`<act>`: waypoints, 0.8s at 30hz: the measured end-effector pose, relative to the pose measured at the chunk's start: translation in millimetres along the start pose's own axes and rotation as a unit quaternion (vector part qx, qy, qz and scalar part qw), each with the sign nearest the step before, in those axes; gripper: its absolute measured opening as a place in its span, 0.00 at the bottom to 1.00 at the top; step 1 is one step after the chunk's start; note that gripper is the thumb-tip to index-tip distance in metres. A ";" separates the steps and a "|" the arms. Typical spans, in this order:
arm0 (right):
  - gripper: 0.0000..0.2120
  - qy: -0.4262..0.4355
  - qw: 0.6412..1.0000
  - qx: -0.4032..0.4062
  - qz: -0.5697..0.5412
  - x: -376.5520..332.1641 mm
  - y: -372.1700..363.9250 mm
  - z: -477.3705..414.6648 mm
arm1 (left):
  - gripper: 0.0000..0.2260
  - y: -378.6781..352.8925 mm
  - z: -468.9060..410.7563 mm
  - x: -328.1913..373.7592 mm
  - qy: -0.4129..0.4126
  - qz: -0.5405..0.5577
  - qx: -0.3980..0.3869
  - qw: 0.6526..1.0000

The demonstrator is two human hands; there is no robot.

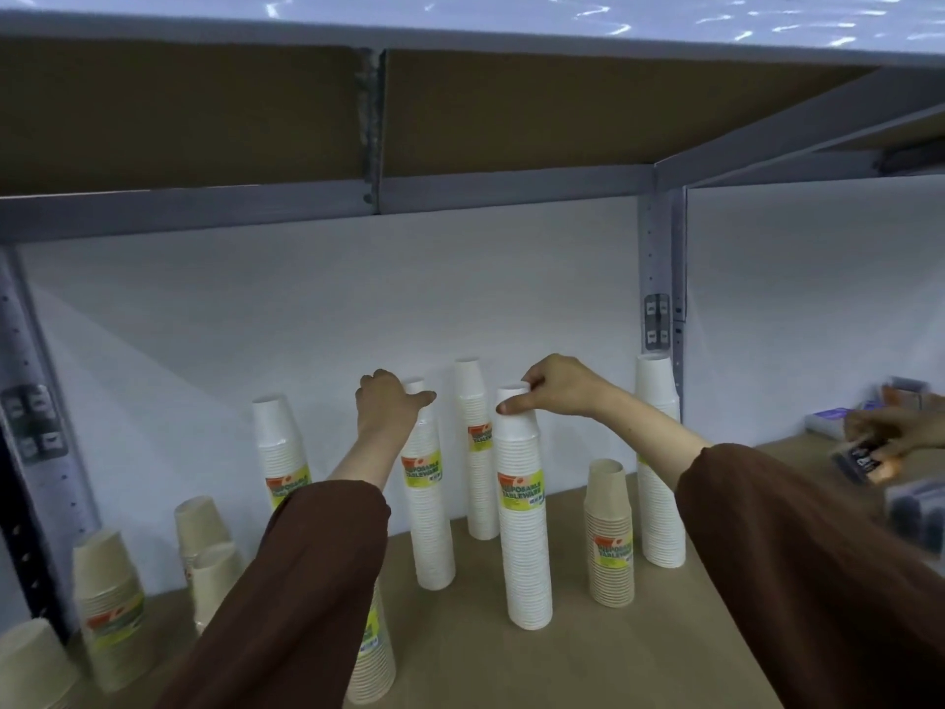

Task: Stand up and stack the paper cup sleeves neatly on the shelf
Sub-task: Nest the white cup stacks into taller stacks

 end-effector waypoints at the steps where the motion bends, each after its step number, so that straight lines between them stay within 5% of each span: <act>1: 0.25 0.000 1.000 0.001 -0.005 -0.5 -0.6 -0.2 | 0.28 -1.6 -0.9 -1.5 0.004 0.001 -0.001 1.000; 12: 0.21 -0.037 0.994 0.050 -0.089 7.6 8.2 -2.7 | 0.11 -0.5 1.4 -1.2 -0.019 0.093 -0.014 0.995; 24: 0.19 -0.045 0.989 0.042 -0.136 -12.1 -6.3 -14.5 | 0.14 27.7 15.5 5.3 -0.056 0.128 -0.046 0.989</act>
Point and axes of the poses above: each hand's wrist, its own z-axis away from the middle knuckle, its own y-axis out of the back of the hand, x = y × z, the point moved 8 cm from there along -z, towards the middle knuckle, and after that the axes turned 13 degrees about x, right-handed, at the moved point
